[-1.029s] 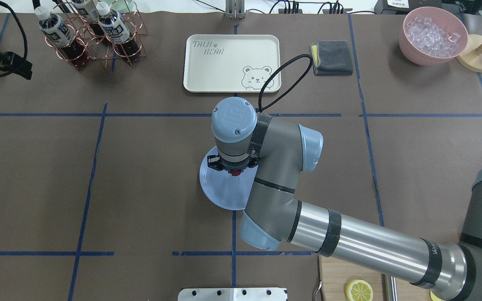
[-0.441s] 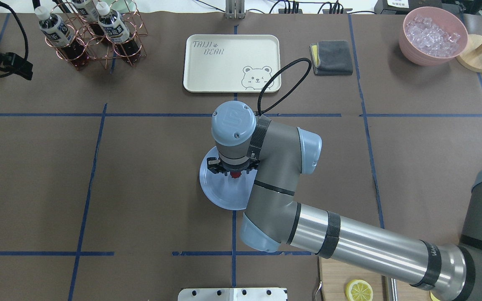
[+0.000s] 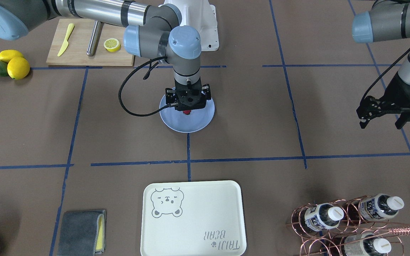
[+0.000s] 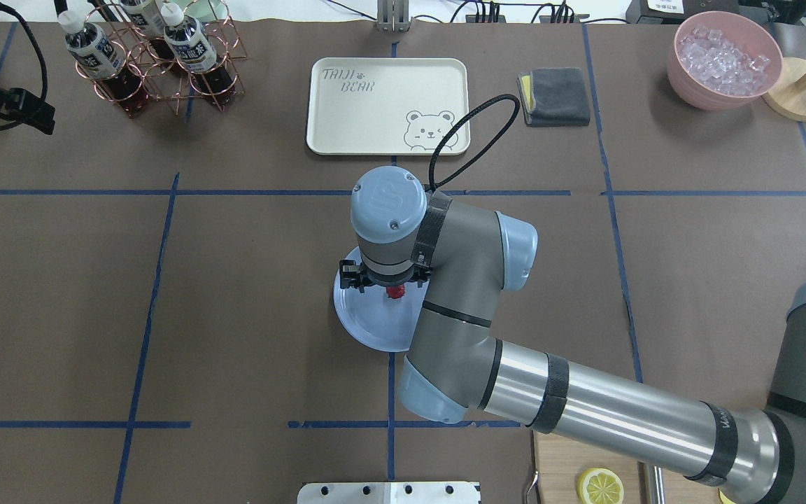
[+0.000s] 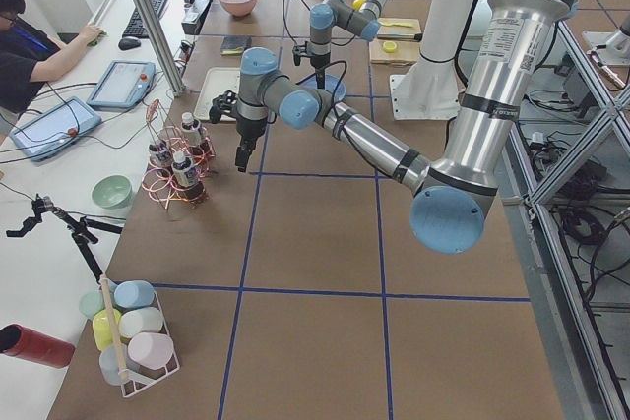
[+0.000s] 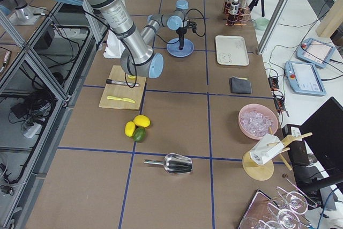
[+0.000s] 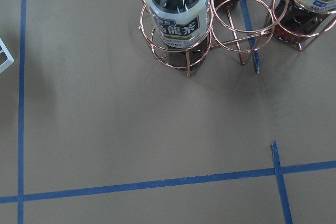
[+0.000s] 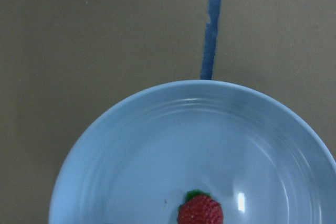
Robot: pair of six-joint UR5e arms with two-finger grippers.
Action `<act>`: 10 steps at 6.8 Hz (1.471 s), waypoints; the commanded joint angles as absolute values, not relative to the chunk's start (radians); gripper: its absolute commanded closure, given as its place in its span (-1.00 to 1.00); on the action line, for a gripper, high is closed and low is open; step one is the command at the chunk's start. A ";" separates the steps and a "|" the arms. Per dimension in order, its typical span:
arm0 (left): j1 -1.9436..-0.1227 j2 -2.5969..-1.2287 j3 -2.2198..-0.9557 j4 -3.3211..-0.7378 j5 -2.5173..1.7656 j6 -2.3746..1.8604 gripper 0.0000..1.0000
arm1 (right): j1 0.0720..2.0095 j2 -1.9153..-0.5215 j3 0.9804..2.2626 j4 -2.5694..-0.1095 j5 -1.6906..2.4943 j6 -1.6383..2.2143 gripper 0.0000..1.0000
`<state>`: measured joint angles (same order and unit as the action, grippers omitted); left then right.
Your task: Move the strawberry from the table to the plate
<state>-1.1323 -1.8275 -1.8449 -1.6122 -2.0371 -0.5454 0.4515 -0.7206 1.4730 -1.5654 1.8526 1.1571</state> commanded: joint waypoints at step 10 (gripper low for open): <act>-1.537 -1.695 -1.529 -1.612 -2.252 0.106 -1.00 | 1.363 -1.535 1.747 -1.575 2.290 0.013 -1.00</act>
